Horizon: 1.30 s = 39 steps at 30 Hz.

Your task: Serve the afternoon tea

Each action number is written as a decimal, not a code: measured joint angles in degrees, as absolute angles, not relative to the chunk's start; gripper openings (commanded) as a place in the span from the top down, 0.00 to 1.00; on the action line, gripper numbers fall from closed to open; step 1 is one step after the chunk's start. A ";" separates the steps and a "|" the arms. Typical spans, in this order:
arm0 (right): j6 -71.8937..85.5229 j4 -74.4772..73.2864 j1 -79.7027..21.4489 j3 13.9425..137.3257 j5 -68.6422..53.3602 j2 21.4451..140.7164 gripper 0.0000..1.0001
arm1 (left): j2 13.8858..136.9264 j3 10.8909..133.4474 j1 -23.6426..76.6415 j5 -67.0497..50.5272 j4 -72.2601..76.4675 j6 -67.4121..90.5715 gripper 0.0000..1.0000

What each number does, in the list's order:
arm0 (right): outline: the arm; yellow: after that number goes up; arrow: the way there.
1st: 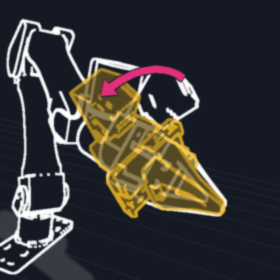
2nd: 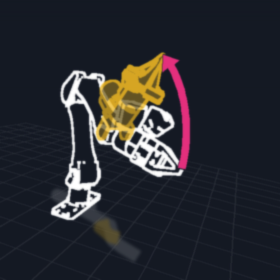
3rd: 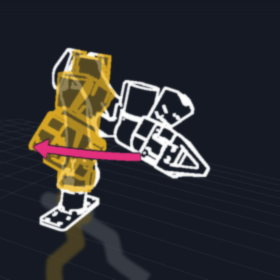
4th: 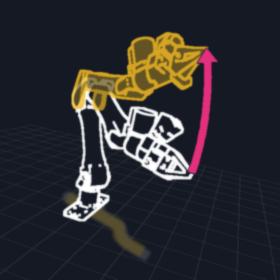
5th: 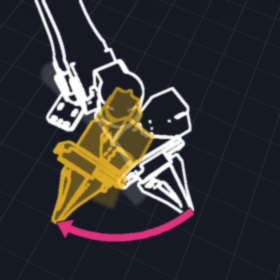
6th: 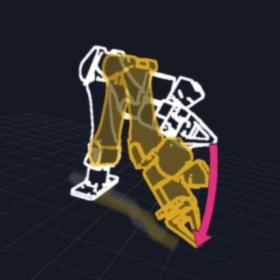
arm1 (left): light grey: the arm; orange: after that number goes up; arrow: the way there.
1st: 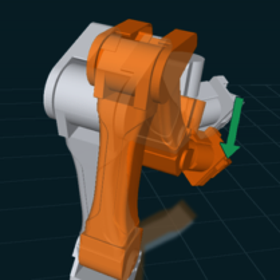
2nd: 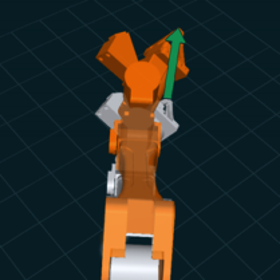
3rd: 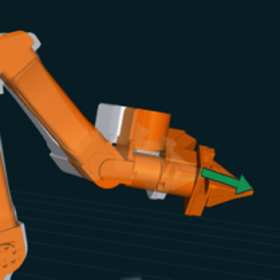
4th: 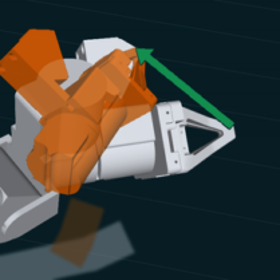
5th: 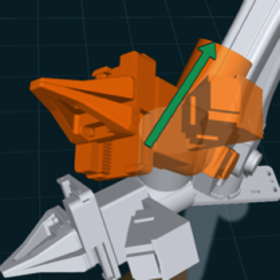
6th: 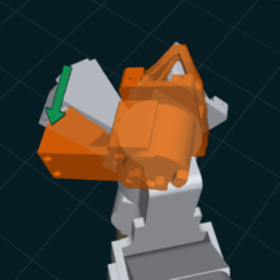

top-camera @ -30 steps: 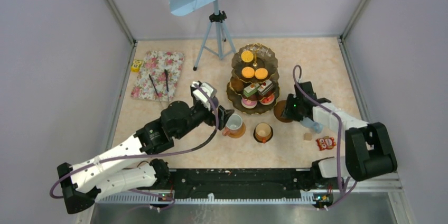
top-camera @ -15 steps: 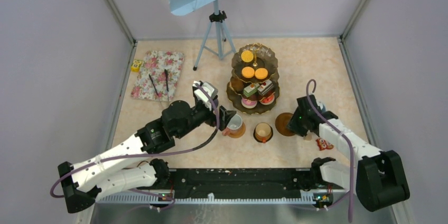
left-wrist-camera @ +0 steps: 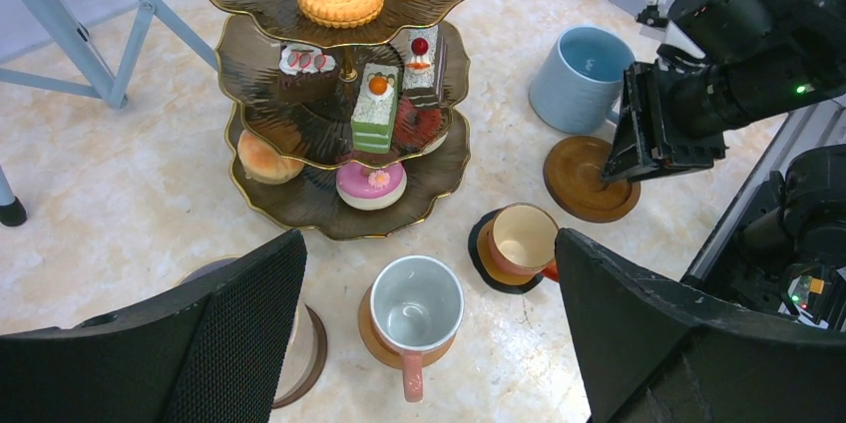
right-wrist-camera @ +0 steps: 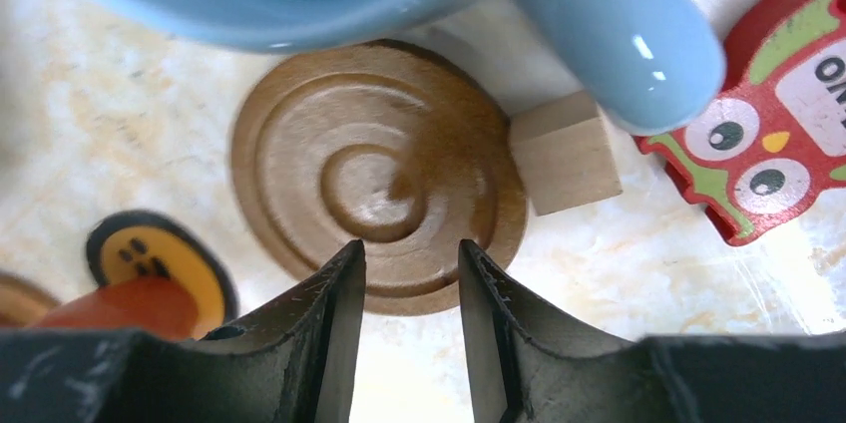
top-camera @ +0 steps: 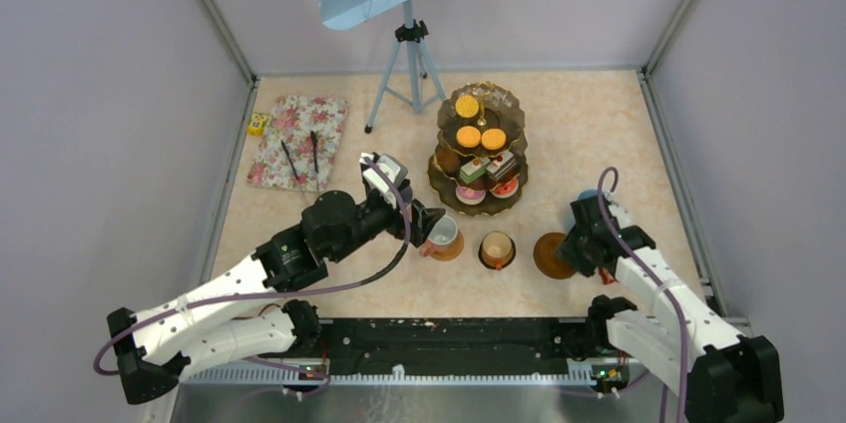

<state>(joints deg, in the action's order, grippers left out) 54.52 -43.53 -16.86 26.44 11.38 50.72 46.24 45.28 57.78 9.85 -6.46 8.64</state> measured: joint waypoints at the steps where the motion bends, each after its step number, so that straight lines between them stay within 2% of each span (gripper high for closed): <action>1: 53.36 -43.81 -16.84 26.81 10.63 50.02 0.51 | 46.24 45.25 57.78 9.85 -6.46 8.64 0.01; 7: 41.98 -43.00 -16.86 38.13 8.21 45.74 0.38 | 46.33 45.25 57.78 9.61 -6.42 8.62 0.01; 14: 28.49 -40.97 -16.73 54.26 17.72 55.51 0.33 | 46.65 45.28 57.78 9.26 -6.11 7.73 0.01; 17: 24.62 -40.42 -15.57 55.31 19.88 62.06 0.36 | 46.46 45.28 57.78 9.50 -6.17 7.29 0.01; 25: 20.27 -40.91 -8.03 55.20 14.46 73.23 0.54 | 43.70 45.25 57.76 11.07 -6.74 6.07 0.01; 35: 19.53 -41.04 -8.08 54.59 7.90 79.81 0.60 | 43.77 45.25 57.74 11.40 -6.96 5.39 0.01; 39: 19.73 -40.12 -8.08 52.97 8.27 80.55 0.74 | 43.77 45.25 57.74 11.40 -6.96 5.39 0.01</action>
<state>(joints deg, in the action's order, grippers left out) 19.73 -40.12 -8.08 52.97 8.27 80.55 43.77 45.25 57.74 11.40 -6.96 5.39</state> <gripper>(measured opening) 0.363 0.987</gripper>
